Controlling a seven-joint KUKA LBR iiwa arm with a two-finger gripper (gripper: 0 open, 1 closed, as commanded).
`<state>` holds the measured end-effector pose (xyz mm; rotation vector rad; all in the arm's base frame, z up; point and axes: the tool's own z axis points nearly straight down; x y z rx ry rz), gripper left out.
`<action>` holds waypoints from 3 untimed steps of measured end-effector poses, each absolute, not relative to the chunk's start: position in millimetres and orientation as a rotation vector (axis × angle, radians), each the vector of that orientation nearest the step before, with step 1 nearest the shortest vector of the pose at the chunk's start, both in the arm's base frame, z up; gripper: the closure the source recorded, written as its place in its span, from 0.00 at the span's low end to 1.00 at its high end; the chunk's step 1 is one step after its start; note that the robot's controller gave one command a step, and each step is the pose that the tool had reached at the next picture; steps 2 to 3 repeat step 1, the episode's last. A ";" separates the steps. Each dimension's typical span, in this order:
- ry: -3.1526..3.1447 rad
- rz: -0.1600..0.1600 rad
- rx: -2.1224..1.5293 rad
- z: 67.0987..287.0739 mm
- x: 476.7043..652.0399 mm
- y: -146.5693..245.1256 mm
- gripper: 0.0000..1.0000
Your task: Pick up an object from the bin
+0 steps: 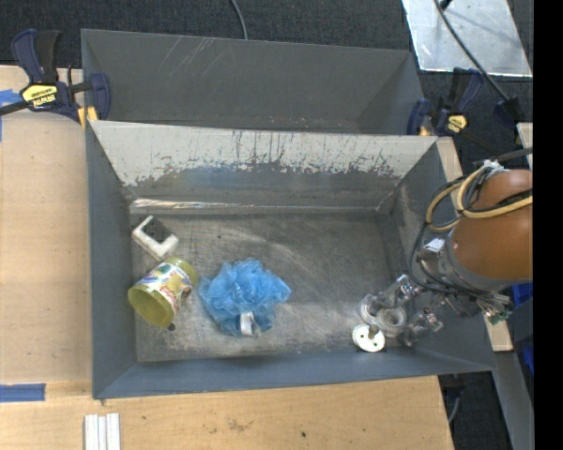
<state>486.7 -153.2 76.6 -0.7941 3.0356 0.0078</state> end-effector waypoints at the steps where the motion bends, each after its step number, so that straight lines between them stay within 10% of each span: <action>1: 2.967 -0.003 -1.014 242.6 555.7 -108.9 1.00; 3: 2.967 -0.003 -1.014 242.6 555.7 -108.9 1.00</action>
Offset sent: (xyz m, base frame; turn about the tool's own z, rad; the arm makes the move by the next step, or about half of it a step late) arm 0.0000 0.0000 0.0000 0.0000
